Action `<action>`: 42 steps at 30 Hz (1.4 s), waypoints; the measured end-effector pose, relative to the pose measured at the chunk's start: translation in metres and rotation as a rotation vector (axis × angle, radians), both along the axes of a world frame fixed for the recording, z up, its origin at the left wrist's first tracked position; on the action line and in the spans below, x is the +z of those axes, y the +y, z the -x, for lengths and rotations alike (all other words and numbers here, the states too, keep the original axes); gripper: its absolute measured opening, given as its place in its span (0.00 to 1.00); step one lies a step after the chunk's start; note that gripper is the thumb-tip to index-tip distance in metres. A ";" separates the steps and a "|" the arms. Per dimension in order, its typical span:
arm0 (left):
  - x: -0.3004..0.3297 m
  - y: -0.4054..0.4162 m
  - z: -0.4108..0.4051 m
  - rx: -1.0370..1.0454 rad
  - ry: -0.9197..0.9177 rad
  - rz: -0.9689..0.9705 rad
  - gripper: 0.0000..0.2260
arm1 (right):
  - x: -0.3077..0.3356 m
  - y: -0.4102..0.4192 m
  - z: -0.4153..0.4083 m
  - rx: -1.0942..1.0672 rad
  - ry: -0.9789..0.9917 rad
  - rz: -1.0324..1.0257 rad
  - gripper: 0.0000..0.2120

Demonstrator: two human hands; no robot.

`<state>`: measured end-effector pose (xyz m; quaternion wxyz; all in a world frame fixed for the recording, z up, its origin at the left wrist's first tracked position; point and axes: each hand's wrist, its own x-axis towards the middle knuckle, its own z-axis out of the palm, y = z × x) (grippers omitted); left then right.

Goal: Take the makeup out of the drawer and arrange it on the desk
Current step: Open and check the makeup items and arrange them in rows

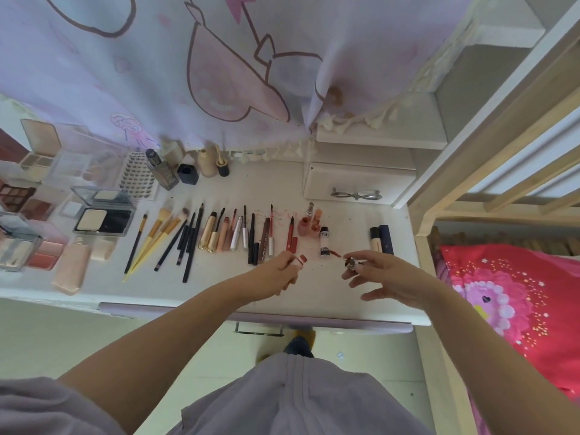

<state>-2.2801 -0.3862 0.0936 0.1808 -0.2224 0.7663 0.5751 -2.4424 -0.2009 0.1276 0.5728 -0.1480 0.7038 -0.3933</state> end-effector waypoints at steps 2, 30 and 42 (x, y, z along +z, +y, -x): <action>-0.007 0.005 0.006 0.143 0.026 -0.120 0.07 | -0.010 -0.006 -0.010 -0.071 -0.045 0.008 0.10; -0.071 0.007 0.046 0.356 0.129 0.750 0.14 | -0.106 -0.071 -0.017 0.199 1.147 -0.075 0.16; -0.060 0.062 0.045 0.370 -0.141 0.149 0.10 | -0.094 -0.095 0.036 0.195 0.834 -0.182 0.16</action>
